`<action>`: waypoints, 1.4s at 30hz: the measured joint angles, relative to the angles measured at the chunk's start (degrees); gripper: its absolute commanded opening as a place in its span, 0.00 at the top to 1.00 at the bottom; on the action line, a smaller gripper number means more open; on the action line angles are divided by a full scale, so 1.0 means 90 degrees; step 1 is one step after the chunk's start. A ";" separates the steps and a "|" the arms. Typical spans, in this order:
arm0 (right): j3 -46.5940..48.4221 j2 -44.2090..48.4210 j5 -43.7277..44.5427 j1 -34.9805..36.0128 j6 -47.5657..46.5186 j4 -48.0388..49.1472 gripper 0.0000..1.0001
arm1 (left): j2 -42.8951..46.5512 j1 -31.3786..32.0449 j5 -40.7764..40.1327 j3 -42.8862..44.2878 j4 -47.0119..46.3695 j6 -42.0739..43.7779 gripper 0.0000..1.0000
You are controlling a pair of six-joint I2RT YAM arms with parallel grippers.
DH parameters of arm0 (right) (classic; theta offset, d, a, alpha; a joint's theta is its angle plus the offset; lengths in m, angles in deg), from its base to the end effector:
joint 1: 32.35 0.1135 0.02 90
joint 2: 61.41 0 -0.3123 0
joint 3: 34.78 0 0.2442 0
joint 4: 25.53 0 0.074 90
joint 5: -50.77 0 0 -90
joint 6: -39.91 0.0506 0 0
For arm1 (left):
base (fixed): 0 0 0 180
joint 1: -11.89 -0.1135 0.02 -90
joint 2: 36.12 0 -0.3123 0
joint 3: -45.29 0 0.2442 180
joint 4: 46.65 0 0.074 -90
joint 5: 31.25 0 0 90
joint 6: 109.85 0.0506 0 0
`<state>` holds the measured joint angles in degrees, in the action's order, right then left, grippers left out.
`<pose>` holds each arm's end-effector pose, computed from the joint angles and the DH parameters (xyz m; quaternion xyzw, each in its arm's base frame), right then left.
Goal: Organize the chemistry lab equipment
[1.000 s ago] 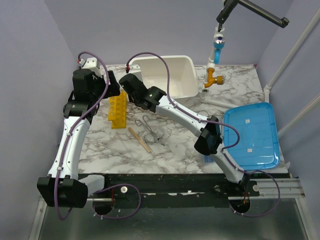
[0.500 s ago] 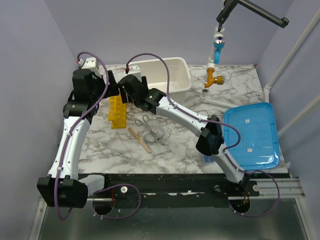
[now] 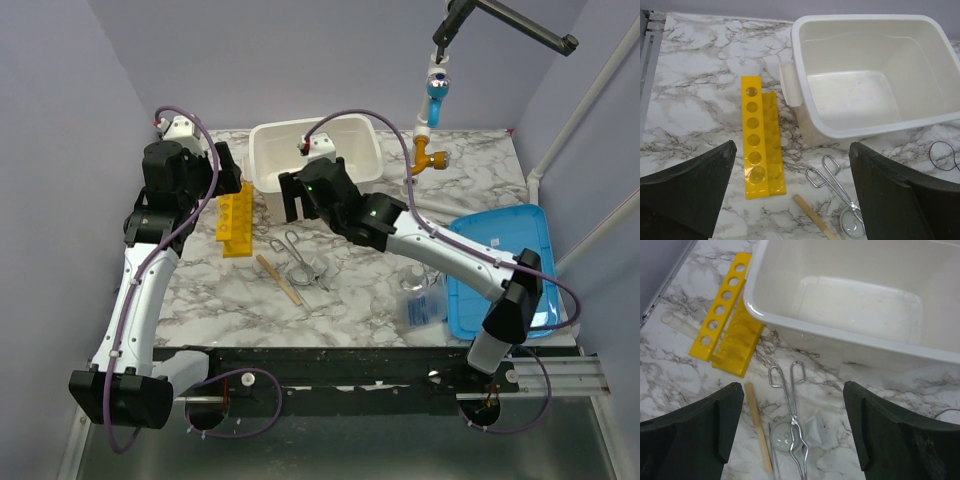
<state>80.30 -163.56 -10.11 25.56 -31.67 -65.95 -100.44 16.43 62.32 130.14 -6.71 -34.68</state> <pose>0.2486 0.3500 0.4189 -0.1568 0.8228 0.1413 0.5276 0.2298 -0.0214 0.4392 -0.0552 0.8141 -0.1222 0.5650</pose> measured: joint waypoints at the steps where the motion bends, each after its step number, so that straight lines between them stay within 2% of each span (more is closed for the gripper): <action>1: -0.0311 0.0238 -0.0002 0.0000 0.0000 0.0061 0.15 | 0.0019 0.0024 0.0000 -0.0005 -0.0012 0.0007 0.02; 5: -0.1435 0.0787 -0.0226 0.0000 0.0005 0.0262 0.19 | 0.0063 0.0165 0.0000 -0.0017 -0.0039 0.0058 0.01; 11: -0.2827 0.0852 -0.1018 0.0100 0.0124 0.0367 0.24 | 0.0063 0.0257 0.0000 -0.0027 -0.0039 0.0102 0.01; 20: -0.2501 -0.0270 -0.1251 0.0595 0.0274 0.0126 0.25 | 0.0083 0.0274 -0.0066 -0.0041 -0.0039 0.0187 0.01; 30: -0.3089 -0.0121 -0.1326 0.0644 0.0525 -0.0340 0.29 | 0.0090 0.0284 -0.0061 -0.0041 -0.0036 0.0185 0.01; 32: -0.3162 -0.0124 -0.1324 0.0656 0.0542 -0.0410 0.33 | 0.0087 0.0291 -0.0061 -0.0041 -0.0039 0.0185 0.02; 38: -0.3177 -0.0151 -0.1316 0.0656 0.0554 -0.0425 0.58 | 0.0087 0.0291 -0.0063 -0.0041 -0.0036 0.0182 0.01; 42: -0.3138 -0.0260 -0.1304 0.0656 0.0551 -0.0420 0.60 | 0.0087 0.0291 -0.0063 -0.0041 -0.0039 0.0182 0.01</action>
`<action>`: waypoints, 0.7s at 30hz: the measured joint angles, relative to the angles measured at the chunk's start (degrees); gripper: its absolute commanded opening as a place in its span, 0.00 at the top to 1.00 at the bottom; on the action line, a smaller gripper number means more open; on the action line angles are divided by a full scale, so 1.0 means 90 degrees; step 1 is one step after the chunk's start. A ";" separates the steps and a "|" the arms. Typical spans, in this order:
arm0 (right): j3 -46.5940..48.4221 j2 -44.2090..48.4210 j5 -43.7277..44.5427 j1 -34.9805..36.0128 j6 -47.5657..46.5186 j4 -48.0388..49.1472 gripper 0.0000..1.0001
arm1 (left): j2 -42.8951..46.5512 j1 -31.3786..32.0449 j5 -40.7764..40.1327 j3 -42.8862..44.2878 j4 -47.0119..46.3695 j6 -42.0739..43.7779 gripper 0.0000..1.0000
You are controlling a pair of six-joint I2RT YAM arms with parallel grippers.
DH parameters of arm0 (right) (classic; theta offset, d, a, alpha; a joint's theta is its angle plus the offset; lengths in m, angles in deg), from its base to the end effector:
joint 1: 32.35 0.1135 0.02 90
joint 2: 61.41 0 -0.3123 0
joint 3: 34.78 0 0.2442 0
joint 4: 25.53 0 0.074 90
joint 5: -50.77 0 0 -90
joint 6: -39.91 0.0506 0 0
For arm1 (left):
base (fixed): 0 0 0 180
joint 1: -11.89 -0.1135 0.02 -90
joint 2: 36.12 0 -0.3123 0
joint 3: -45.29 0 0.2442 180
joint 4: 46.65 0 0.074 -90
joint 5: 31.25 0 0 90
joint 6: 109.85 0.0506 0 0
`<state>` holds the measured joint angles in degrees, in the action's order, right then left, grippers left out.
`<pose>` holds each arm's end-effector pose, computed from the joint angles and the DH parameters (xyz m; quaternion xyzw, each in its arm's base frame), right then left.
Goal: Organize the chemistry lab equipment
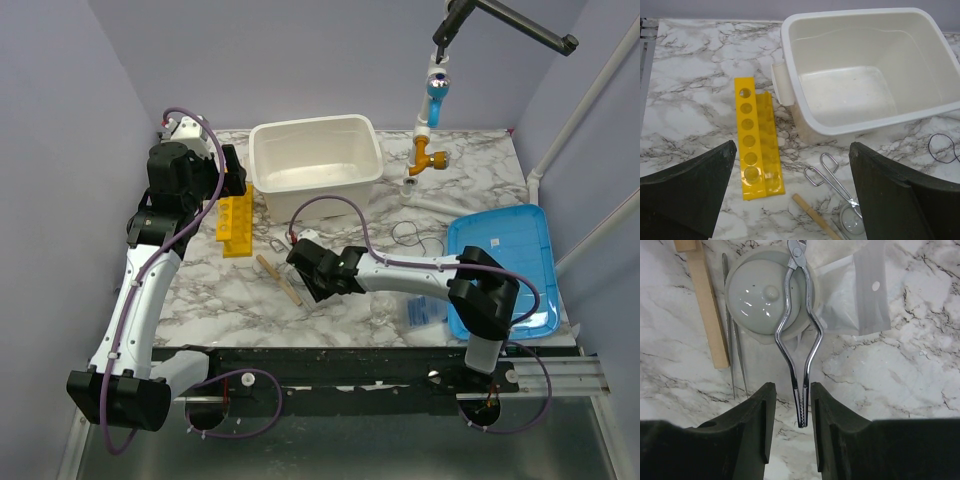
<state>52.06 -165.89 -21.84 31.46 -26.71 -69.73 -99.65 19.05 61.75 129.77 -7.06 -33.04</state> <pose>0.1850 0.3420 0.2341 -0.2968 0.9125 0.0596 0.2753 0.2248 -0.0309 0.4406 -0.0275 0.8117 -0.1239 0.5701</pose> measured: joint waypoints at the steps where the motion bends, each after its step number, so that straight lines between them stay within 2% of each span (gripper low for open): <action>1: 0.0022 -0.0051 -0.0002 0.0000 -0.0002 0.0002 0.60 | 0.0000 0.0000 0.0000 0.0000 0.0002 0.0000 0.02; 4: 0.0034 -0.0189 -0.0005 0.0000 -0.0005 0.0007 0.63 | 0.0000 0.0002 0.0000 0.0000 0.0002 0.0000 0.01; 12: 0.0066 -0.0359 0.0010 0.0000 -0.0056 -0.0007 0.99 | 0.0010 0.0007 0.0002 0.0000 0.0000 0.0000 0.01; 21: 0.0129 -0.0136 0.0010 0.0000 -0.0274 -0.0262 0.99 | 0.0185 0.0012 0.0121 -0.0053 -0.0100 0.0078 0.01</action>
<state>53.22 -167.12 -21.76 31.46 -29.18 -72.09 -97.99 19.16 62.85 129.29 -7.96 -32.34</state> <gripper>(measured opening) 0.107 0.985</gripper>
